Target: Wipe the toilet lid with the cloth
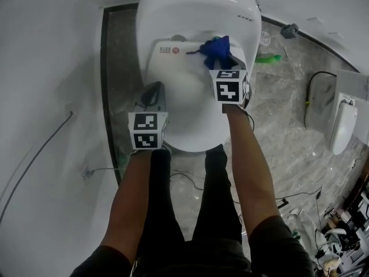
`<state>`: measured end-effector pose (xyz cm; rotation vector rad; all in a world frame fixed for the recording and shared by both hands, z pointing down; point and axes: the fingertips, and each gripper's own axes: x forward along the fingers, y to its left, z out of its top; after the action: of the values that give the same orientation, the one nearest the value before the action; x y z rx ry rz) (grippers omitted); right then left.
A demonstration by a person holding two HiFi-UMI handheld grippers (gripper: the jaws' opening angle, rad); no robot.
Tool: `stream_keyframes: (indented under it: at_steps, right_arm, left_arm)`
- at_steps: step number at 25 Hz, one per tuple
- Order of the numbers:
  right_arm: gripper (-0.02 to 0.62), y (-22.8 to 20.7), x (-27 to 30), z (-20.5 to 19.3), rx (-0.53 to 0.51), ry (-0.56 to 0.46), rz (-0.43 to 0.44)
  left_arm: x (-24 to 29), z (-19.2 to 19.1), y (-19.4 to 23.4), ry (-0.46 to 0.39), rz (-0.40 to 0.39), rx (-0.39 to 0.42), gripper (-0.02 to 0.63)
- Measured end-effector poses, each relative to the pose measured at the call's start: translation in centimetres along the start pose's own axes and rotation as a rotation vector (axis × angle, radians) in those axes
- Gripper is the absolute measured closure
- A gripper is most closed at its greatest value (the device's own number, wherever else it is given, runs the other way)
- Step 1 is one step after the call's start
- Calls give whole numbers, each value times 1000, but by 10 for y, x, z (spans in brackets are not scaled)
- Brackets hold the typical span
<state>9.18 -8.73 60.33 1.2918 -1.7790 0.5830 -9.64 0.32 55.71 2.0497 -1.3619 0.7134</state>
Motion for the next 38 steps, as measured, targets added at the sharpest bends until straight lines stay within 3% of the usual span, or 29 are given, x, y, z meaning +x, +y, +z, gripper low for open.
stream_keyframes:
  at_steps: [9,13,16,19,23,30,33,38]
  right_arm:
    - [518,-81,-5,-39,-37,52,-111]
    - [518,-94,-5,-44,1,51,-126]
    - [518,-89,-13,-35,45,-13,-126]
    - [518,-49,-27,-15,78,-77,-54]
    - [518,38,-36,17,57,-124,72]
    - [518,170,-35,24,-25,-70,253]
    - [518,201,-31,12,-76,-36,274]
    - [518,217,-20,3,-154,7,221]
  left_arm:
    - [18,27,-22,-49,-33,-12,595]
    - [19,27,-15,-60,-20,-25,595]
    - [10,21,5,-63,13,-57,595]
    - [2,15,27,-66,22,-103,595]
    - [-6,6,52,-63,21,-154,595]
    - [-33,-8,91,-91,59,-164,595]
    - [-42,-20,107,-85,79,-180,595]
    - [-47,-37,123,-96,69,-322,595]
